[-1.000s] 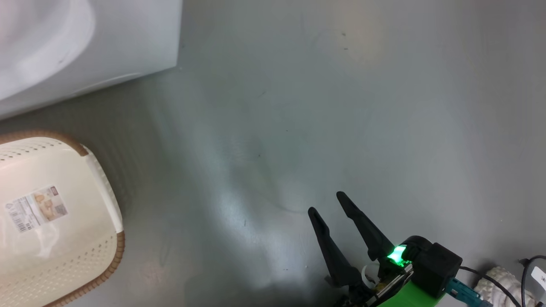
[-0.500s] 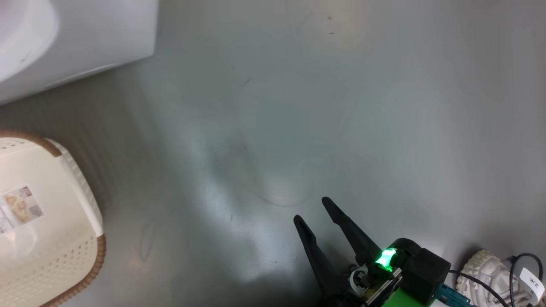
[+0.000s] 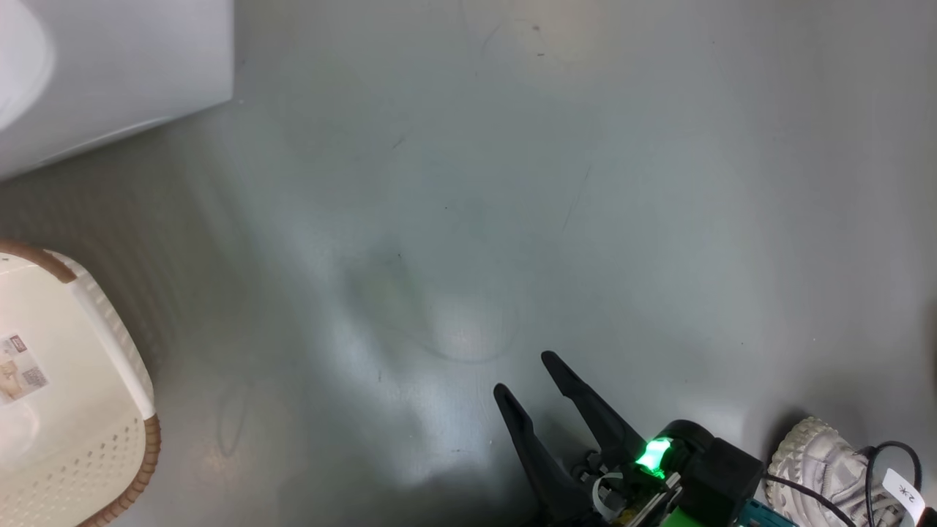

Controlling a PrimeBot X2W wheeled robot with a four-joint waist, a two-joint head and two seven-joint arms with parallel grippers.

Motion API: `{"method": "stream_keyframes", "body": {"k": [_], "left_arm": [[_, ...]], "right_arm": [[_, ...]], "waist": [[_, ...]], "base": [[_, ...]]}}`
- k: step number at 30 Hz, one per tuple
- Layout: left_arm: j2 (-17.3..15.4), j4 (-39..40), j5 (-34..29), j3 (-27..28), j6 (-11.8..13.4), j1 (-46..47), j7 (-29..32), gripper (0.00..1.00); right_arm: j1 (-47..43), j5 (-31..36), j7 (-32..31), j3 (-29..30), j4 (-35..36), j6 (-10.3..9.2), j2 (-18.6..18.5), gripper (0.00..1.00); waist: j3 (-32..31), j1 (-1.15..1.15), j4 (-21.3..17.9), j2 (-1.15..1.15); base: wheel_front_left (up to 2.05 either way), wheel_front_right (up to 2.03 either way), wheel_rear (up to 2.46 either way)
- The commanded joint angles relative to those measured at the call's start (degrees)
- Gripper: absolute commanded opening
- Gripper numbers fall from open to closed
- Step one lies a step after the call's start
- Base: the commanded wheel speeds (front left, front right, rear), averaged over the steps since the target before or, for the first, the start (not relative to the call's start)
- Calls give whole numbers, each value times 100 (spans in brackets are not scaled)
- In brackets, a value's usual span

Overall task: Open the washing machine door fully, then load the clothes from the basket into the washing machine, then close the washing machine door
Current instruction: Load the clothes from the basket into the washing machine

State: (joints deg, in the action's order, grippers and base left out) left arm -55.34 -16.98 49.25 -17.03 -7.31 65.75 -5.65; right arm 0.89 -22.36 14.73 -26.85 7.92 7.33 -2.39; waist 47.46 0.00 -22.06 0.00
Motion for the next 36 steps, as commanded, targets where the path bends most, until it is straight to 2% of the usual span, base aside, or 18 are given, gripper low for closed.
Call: {"method": "stream_keyframes", "body": {"k": [1, 5, 6, 7, 8, 18, 36], "left_arm": [[-410, 50, 6, 149, -17, -102, 67, 0], [-457, -135, 63, 52, -1, -181, 336, 0], [-450, -161, 76, 40, 12, -186, 374, 3], [-448, -173, 73, 25, 21, -187, 397, 44], [-438, -203, 77, 10, 62, -193, 446, 100], [-201, -263, 55, -217, 203, -374, 562, 100], [778, -481, 2, -579, 259, -1248, -501, 100]], "right_arm": [[-267, -88, 27, -130, 113, 16, -49, 100], [-267, -101, 27, -113, 105, 16, -49, 100], [-263, -103, 27, -103, 104, 16, -49, 100], [-255, -106, 27, -92, 100, 16, -49, 100], [-245, -106, 27, -81, 97, 16, -49, 100], [-81, -99, 27, 111, 24, 16, -49, 100], [304, -71, 27, 577, -424, 16, -49, 100]], "waist": [[7, 0, -5, 0], [-12, 0, -3, 0], [-21, 0, 6, 0], [-31, 0, 17, 0], [-43, 0, 31, 0], [-257, 0, 260, 0], [-1077, 0, 907, 0]], "base": [[0, 0, 0], [0, 0, 0], [0, 0, 0], [0, 0, 0], [0, 0, 0], [0, 0, 0], [0, 0, 0]]}}
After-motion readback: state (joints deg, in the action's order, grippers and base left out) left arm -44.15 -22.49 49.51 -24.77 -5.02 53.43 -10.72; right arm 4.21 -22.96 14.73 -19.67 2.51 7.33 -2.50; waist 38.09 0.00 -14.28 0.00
